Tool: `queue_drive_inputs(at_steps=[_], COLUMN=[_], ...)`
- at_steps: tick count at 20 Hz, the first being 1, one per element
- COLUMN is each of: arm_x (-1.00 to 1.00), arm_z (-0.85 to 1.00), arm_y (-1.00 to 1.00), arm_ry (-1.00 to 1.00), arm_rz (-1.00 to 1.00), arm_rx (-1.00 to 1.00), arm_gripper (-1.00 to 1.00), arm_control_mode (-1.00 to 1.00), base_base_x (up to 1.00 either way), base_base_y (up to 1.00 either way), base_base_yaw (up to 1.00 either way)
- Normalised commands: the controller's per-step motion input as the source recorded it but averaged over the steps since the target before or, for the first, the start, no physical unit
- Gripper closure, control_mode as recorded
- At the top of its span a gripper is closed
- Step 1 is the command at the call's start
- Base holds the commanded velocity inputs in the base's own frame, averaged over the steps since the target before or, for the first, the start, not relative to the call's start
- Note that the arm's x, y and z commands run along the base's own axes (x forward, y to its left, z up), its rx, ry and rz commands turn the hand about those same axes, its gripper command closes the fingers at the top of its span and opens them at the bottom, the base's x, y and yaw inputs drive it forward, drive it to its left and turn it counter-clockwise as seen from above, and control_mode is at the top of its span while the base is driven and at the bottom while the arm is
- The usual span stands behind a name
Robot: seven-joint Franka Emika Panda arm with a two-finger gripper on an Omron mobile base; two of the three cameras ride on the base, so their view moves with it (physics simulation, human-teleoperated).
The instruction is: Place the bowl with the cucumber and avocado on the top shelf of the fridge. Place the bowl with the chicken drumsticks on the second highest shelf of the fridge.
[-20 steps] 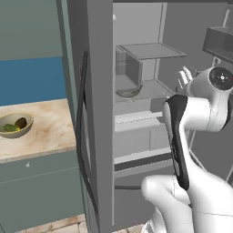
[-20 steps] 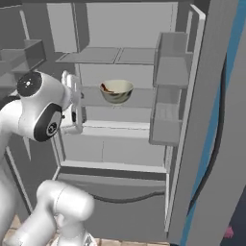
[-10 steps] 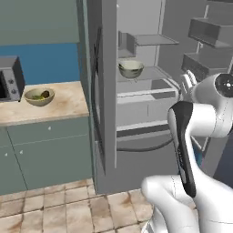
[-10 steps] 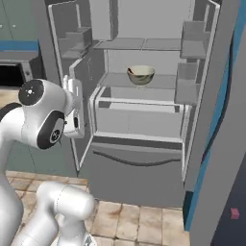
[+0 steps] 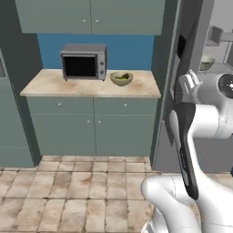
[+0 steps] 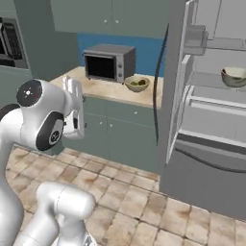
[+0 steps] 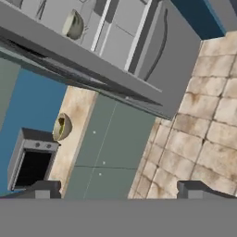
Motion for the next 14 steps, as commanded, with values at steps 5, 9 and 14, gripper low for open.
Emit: queue_drive_inputs(at_steps=[5, 9, 14], arm_x=[0.00, 0.00, 0.00], arm_z=[0.00, 0.00, 0.00], arm_y=[0.00, 0.00, 0.00], arm_ry=[0.00, 0.00, 0.00], arm_rz=[0.00, 0.00, 0.00], arm_rx=[0.00, 0.00, 0.00], arm_gripper=[-1.00, -1.00, -1.00], arm_control_mode=[1.00, 1.00, 1.00], base_base_x=[0.96, 1.00, 1.00], base_base_y=[0.96, 0.61, 0.25], base_base_yaw=[-0.04, -0.37, -0.37])
